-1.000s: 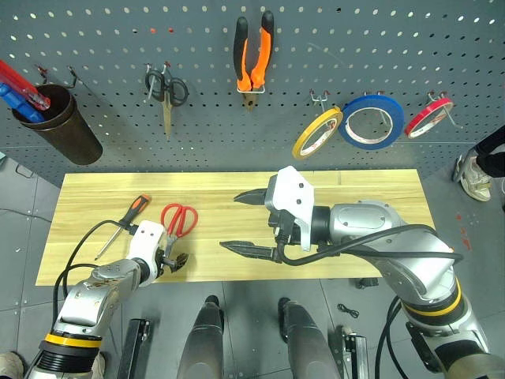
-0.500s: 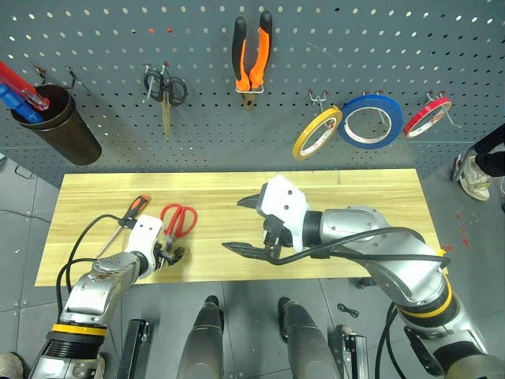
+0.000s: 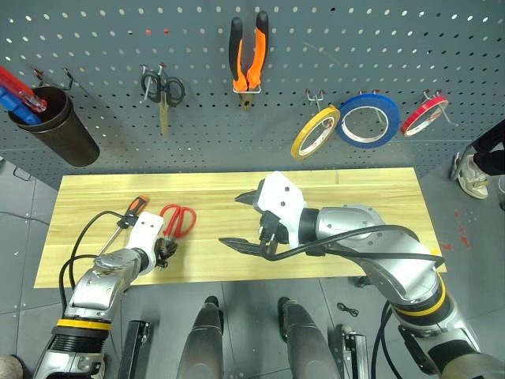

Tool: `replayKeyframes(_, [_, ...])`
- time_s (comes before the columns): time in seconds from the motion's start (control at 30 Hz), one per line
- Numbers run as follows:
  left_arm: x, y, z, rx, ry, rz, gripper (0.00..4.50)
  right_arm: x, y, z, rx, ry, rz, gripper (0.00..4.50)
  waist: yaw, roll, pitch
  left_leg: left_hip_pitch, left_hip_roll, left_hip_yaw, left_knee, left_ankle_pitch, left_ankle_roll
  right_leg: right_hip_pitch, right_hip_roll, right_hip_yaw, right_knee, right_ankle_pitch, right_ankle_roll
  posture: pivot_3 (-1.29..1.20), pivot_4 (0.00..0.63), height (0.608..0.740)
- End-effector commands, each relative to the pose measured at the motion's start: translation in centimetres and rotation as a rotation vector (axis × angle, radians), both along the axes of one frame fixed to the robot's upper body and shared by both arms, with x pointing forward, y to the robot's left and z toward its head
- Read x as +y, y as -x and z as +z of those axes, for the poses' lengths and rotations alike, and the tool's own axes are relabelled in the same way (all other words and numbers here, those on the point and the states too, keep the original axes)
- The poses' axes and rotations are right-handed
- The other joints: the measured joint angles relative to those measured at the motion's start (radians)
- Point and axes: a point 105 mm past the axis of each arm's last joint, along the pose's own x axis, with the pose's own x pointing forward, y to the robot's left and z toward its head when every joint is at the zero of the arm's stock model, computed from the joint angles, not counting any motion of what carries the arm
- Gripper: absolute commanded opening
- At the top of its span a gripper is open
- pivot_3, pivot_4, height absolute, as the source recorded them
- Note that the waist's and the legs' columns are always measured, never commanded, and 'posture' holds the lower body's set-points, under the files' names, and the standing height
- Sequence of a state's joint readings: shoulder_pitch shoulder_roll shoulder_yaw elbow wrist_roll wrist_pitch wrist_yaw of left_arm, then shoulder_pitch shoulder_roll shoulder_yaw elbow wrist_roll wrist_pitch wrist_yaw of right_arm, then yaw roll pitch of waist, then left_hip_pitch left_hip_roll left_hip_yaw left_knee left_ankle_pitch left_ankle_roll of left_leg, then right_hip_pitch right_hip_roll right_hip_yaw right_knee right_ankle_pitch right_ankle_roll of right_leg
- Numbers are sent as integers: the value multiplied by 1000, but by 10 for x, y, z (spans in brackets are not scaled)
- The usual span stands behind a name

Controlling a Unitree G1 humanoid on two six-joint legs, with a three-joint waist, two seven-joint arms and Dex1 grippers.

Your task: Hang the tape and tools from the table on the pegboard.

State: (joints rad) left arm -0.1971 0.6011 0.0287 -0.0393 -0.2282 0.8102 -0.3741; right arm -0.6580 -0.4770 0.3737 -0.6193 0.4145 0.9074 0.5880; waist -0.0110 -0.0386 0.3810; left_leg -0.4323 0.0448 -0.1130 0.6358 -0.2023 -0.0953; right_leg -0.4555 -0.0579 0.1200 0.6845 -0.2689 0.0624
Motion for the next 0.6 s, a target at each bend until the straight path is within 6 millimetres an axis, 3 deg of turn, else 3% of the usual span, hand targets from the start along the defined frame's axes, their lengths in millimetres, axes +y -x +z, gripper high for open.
replayKeyframes(0.03, [5,14,-15,74,-19,18,635,2,5,12,-44,-31,16,4500,-3,0,0,0,0,0,0,0,0,0,0,0,0,0,0,87,389,740])
replayKeyframes(0.07, [5,15,-14,75,-18,18,201,2,5,11,-42,-33,16,4500,-3,0,0,0,0,0,0,0,0,0,0,0,0,0,0,87,389,740])
replayKeyframes(0.1, [6,16,-14,75,-17,18,111,2,5,11,-40,-34,15,4500,-3,0,0,0,0,0,0,0,0,0,0,0,0,0,0,87,389,740])
replayKeyframes(0.3, [1,13,-8,57,9,2,113,0,3,10,-40,-30,8,4500,-3,0,0,0,0,0,0,0,0,0,0,0,0,0,0,91,398,740])
replayKeyframes(0.43, [-15,11,13,-30,37,-84,113,-8,1,10,-53,-25,-23,4500,-2,0,0,0,0,0,0,0,0,0,0,0,0,0,0,89,393,740])
replayKeyframes(0.6, [-37,24,51,-167,68,-200,113,-28,-2,10,-75,-29,-97,4500,-1,0,0,-2,0,0,0,0,0,0,0,0,-2,0,0,92,393,740])
